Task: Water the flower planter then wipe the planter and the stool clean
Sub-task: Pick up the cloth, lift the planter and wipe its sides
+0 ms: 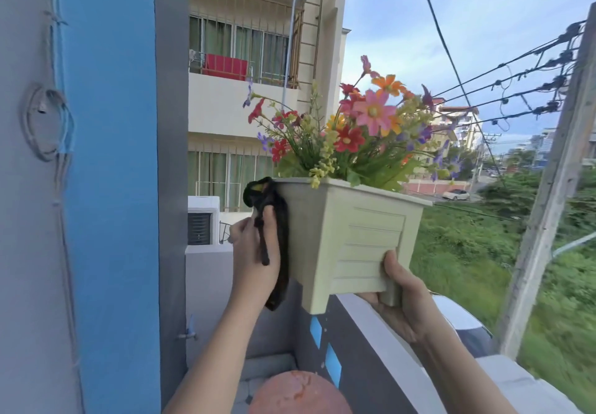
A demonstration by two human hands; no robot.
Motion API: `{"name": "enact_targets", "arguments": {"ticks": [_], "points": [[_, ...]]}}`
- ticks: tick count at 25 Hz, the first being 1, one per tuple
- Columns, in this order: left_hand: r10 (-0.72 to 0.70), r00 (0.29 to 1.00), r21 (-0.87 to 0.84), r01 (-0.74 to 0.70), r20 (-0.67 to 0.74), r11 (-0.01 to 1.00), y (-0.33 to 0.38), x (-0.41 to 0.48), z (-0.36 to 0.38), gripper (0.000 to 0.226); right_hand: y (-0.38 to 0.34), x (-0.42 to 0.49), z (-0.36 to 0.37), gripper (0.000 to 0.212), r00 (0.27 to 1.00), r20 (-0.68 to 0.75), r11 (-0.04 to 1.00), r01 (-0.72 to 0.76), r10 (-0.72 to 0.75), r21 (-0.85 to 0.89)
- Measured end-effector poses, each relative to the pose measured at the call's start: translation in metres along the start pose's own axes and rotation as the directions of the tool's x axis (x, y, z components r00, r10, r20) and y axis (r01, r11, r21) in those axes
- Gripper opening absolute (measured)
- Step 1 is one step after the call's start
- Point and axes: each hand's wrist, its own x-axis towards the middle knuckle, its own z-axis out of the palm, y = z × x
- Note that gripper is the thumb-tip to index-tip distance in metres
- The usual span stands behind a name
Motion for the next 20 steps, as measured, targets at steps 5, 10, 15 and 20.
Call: {"name": "enact_targets", "arguments": {"ticks": [5, 10, 15, 20], "points": [[-0.342, 0.877, -0.407, 0.464, 0.338, 0.787, 0.000, 0.003, -0.021, 0.052, -0.001, 0.001, 0.001, 0.067, 1.000, 0.002, 1.000, -0.010, 0.010, -0.020], [-0.323, 0.924, -0.557, 0.381, 0.204, 0.738, -0.015, -0.006, -0.024, 0.053, -0.010, 0.011, 0.020, 0.069, 0.999, -0.025, 0.994, -0.026, 0.029, 0.108], [-0.351, 0.936, -0.616, 0.269, -0.013, 0.740, -0.017, -0.007, -0.029, 0.024, -0.004, 0.020, 0.023, 0.108, 0.987, -0.147, 0.958, 0.104, -0.066, 0.267], [-0.160, 0.961, -0.322, 0.081, -0.226, 0.943, -0.004, -0.015, -0.034, 0.027, 0.029, 0.023, 0.054, 0.105, 0.956, -0.088, 0.960, 0.277, -0.279, -0.034]]}}
